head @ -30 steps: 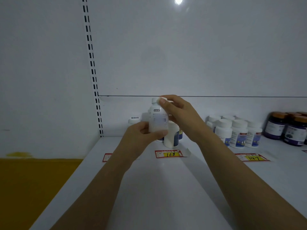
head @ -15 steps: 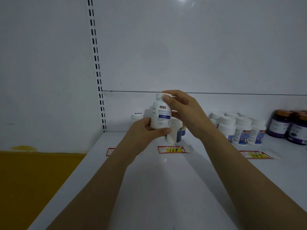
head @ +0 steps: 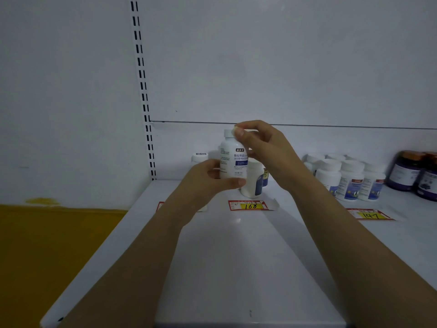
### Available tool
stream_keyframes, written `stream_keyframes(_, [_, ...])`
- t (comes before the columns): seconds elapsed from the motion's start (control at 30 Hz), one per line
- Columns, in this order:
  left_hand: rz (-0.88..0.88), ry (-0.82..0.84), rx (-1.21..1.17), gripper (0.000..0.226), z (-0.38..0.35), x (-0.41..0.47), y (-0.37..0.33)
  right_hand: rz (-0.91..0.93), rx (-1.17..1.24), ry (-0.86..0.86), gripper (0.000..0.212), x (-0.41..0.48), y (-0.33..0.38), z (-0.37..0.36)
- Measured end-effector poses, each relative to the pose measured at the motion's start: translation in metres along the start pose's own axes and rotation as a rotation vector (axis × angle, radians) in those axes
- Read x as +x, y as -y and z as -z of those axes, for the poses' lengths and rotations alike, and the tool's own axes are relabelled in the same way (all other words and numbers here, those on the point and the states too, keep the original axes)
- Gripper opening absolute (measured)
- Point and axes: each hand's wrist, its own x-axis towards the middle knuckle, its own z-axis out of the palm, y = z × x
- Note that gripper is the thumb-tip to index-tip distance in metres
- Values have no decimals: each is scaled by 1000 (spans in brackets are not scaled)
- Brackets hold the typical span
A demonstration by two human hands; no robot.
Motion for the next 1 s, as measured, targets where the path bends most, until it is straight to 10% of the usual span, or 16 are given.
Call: stream_keyframes(1.0, [-94,-146,135,55,0,2,1,-113,22,161,27,-5,-1,-6])
